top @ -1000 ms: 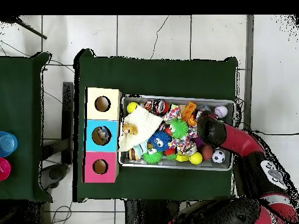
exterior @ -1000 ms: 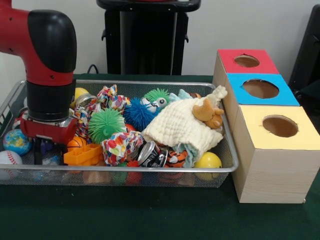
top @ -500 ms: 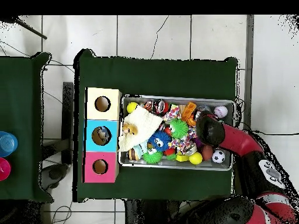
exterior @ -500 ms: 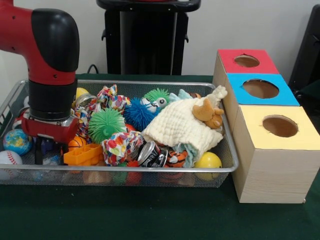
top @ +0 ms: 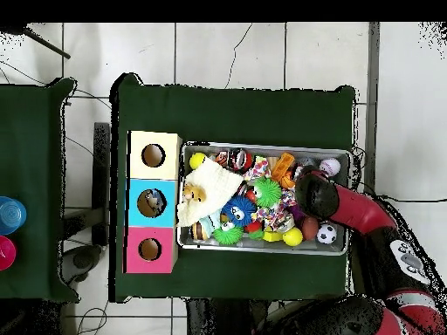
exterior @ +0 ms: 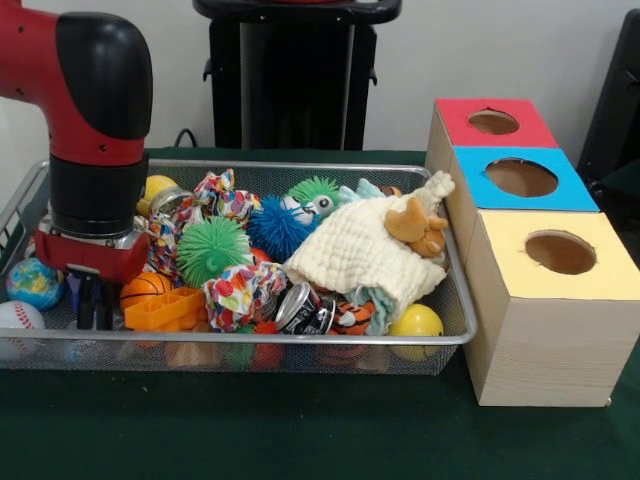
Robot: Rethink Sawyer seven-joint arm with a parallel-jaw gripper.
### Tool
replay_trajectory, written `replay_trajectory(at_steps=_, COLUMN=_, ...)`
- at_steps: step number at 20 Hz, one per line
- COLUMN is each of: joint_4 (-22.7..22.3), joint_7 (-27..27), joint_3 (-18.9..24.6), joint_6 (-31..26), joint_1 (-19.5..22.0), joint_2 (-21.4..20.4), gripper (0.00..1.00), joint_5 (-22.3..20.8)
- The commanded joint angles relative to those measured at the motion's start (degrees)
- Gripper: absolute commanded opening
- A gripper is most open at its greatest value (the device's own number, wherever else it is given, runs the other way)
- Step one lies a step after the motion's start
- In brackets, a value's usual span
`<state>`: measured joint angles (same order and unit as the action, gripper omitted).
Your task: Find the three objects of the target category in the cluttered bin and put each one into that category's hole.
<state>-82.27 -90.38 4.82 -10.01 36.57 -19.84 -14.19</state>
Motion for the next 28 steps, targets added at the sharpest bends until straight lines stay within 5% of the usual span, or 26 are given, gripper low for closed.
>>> replay_trajectory(at_steps=1, joint_4=0.1, joint_7=-1.6, joint_3=3.3, joint_6=-1.0, joint_1=0.3, joint_2=1.5, gripper=0.0, joint_5=-3.6)
replay_trajectory(at_steps=28, joint_4=-1.3, joint_7=0.0, joint_3=1.0, joint_6=-8.2, joint_1=-2.0, joint_2=-5.9, gripper=0.0, joint_5=-4.5)
